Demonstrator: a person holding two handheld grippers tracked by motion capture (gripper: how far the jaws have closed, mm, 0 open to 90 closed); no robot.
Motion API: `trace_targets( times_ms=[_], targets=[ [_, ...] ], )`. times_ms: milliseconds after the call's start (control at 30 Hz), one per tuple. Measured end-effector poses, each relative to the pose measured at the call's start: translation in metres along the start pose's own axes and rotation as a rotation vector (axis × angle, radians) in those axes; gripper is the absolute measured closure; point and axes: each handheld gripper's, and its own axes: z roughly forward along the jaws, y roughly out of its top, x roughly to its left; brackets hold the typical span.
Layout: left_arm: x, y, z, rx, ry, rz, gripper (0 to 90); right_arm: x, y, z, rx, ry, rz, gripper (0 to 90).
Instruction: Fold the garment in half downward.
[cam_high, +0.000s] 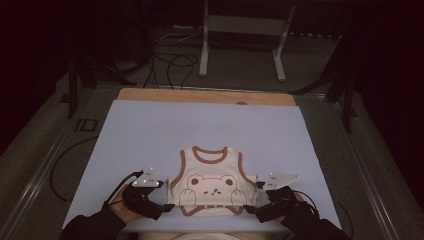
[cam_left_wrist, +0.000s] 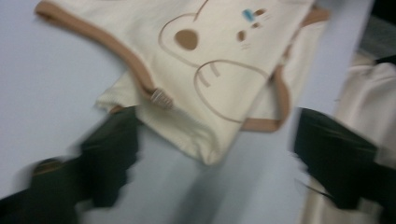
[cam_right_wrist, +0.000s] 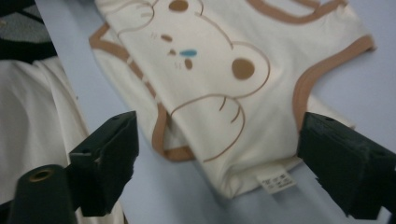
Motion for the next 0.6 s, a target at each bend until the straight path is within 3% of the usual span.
trace_targets(
  times_ms=[67, 100, 167, 333, 600],
  targets=[
    [0.001, 0.003, -0.004, -0.011, -0.006, 0.013, 11.5, -0.001, 0.002, -0.002, -0.008, 0.000, 0.007, 11.1],
    [0.001, 0.004, -0.005, -0.008, -0.015, 0.023, 4.6, -0.003, 0.004, -0.004, -0.017, 0.004, 0.002, 10.6],
    [0.002, 0.008, -0.007, -0.005, -0.025, 0.044, 0.5, -0.005, 0.007, -0.006, -0.030, 0.001, 0.006, 10.2],
    [0.004, 0.017, -0.011, -0.009, -0.047, 0.064, 0.2, -0.008, 0.015, -0.011, -0.046, -0.006, -0.009, 10.2],
    [0.010, 0.034, -0.014, -0.021, -0.021, 0.093, 0.2, -0.017, 0.034, -0.017, -0.079, -0.029, -0.046, 10.0]
  ],
)
